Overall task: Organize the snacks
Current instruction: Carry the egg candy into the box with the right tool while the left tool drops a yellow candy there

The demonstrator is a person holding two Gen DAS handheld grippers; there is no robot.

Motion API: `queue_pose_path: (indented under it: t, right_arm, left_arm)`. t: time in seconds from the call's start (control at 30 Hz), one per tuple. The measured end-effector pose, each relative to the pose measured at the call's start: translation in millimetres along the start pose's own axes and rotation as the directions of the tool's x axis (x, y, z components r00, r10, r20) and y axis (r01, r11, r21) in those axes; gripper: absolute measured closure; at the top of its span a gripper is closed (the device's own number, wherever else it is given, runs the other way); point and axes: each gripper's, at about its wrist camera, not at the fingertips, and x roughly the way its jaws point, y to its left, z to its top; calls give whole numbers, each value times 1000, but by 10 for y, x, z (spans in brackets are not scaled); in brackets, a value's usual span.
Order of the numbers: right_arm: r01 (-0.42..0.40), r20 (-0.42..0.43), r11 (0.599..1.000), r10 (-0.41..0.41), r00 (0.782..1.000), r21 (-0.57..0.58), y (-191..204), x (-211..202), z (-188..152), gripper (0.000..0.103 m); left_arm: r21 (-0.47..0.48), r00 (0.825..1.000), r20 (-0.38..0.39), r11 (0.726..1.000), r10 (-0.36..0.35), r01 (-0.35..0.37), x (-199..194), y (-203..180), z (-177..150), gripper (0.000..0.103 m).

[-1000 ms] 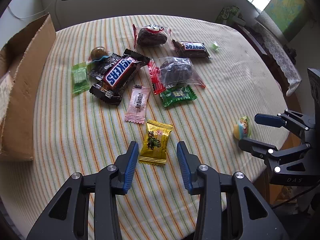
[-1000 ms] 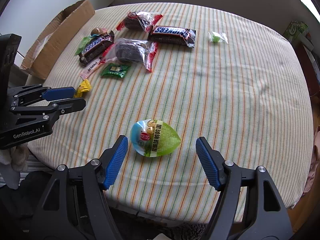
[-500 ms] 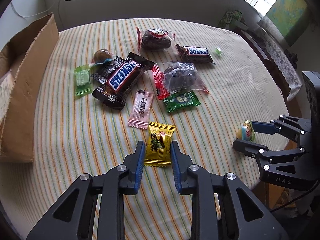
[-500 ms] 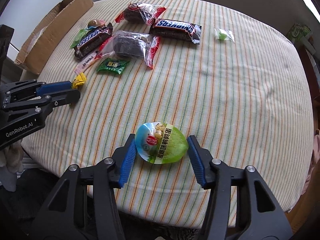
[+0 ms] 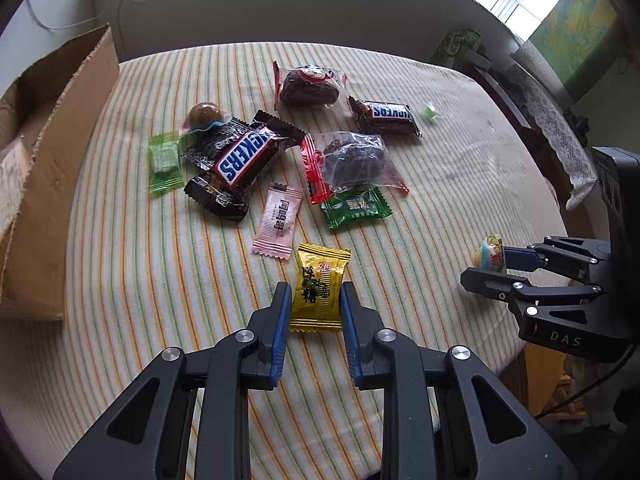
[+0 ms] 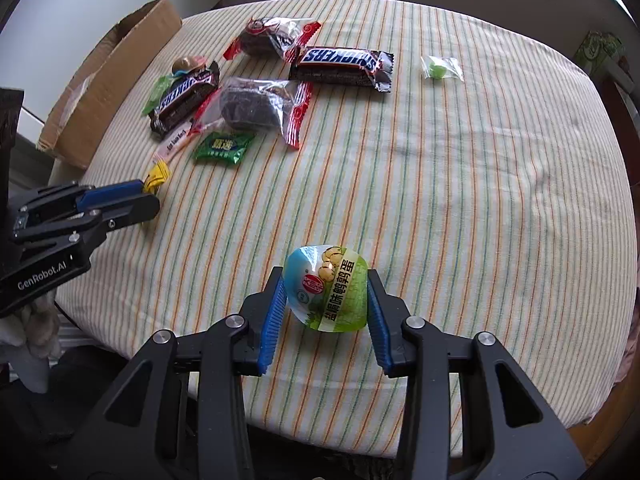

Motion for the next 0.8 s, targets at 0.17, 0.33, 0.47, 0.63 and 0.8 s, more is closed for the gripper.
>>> queue_pose_path:
  t: [0.17,0.33,0.47,0.63,0.8]
  right_arm:
    - [-7,18,1000,7,1000,-10,30,-94,67,63]
    - [-19,47,999,20,999,-33,123,-207,184,63]
    - [-33,77,997,38,996,-66,268,-298,402,63]
    - [-45,113,991,59,992,-125,472,-392,708,63]
    - [-54,141,982,81,987,-182,737,-446,1001,63]
  left_arm:
    - [-14,1000,15,1000,-9,9,-66,16,29,80]
    - [-38,999,50,999,-2,4,-192,74,98,80]
    - [-60,996,85,998,5,0,-321,146,176,80]
    - [-102,991,134,995,28,-14,-487,304,259,80]
    - [-147,983,171,988,67,-42,-646,514,287,80]
